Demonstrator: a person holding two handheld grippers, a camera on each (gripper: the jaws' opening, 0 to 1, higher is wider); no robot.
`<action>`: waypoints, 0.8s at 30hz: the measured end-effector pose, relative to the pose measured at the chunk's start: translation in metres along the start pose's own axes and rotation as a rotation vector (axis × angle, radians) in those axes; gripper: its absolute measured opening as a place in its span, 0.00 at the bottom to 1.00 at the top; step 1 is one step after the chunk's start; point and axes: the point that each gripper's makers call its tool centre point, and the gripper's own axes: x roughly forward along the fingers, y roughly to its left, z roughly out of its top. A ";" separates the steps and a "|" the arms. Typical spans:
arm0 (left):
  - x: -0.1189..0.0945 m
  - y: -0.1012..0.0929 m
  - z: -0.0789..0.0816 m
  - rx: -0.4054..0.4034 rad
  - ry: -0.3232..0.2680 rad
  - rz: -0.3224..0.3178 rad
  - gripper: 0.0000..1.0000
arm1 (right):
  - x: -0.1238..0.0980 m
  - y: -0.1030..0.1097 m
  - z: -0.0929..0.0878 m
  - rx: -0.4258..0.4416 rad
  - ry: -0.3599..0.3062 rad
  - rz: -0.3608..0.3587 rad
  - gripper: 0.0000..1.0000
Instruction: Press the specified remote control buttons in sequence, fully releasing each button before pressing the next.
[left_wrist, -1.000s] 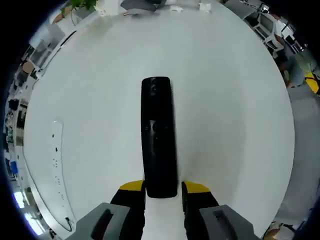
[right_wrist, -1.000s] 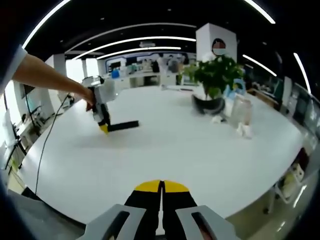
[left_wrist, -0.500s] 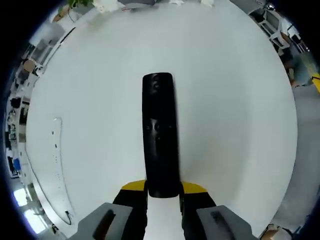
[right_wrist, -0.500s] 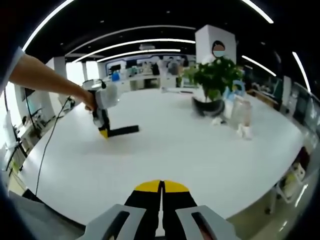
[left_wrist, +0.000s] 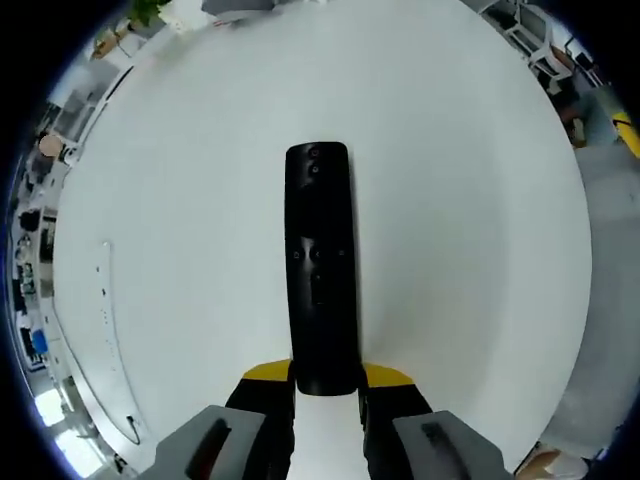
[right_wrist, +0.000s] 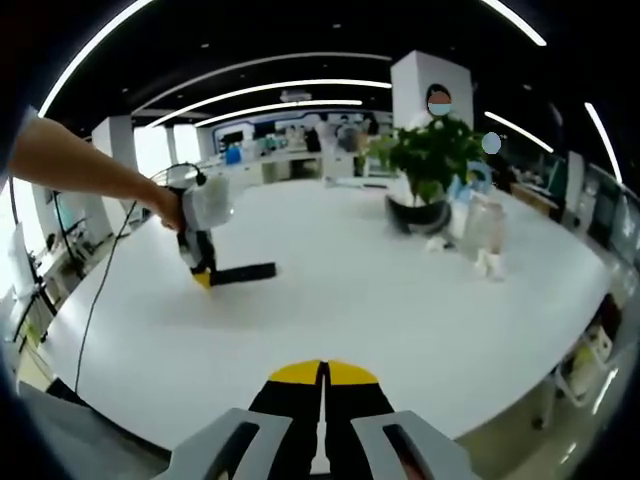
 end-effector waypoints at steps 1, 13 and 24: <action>0.000 -0.001 0.000 0.000 0.000 0.000 0.23 | 0.000 0.000 0.000 0.000 -0.001 0.000 0.00; -0.002 -0.030 -0.007 -0.022 -0.013 -0.002 0.23 | -0.001 0.002 0.001 0.001 -0.005 0.007 0.00; -0.003 -0.054 -0.013 -0.017 -0.026 -0.002 0.23 | -0.002 0.003 0.001 -0.001 -0.011 0.014 0.00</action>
